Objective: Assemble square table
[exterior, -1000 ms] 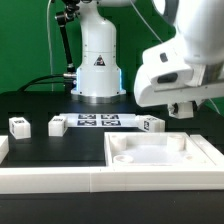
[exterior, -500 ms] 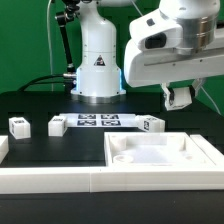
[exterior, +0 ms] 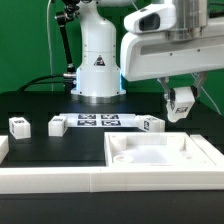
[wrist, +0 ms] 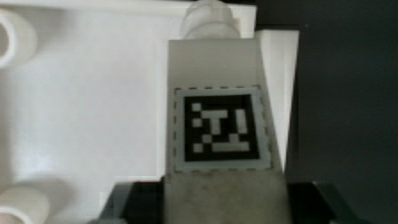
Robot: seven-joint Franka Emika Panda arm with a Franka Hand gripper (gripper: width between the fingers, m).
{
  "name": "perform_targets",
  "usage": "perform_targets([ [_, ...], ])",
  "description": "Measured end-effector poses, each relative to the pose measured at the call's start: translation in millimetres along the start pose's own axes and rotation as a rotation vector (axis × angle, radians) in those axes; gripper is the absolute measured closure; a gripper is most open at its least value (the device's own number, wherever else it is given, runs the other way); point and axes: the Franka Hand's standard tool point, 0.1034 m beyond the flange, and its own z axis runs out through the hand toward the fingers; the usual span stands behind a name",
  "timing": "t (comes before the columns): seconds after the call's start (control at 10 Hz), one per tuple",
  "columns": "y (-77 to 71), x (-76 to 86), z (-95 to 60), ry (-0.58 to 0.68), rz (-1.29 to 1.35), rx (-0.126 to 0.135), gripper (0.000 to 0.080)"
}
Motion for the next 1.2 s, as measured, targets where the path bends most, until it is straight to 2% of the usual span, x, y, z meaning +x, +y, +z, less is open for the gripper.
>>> perform_targets([
  [0.1,1.1,3.4,-0.3,0.042,0.000,-0.002,0.0508],
  [0.2,1.9,9.3,-0.3,0.143,-0.002,-0.007,0.0508],
  [0.3,2.7,6.1,2.6,0.186,-0.004,-0.011,0.0508],
  [0.6,5.8,15.6,0.8,0.439,-0.011,-0.023,0.0508],
  [0.9,11.8,29.2,-11.2,0.651,-0.027,-0.036,0.0508],
  [1.1,13.6,26.8,-1.4,0.656,-0.025,-0.037,0.0508],
  [1.2,13.7,23.8,5.0,0.615,-0.025,-0.036,0.0508],
])
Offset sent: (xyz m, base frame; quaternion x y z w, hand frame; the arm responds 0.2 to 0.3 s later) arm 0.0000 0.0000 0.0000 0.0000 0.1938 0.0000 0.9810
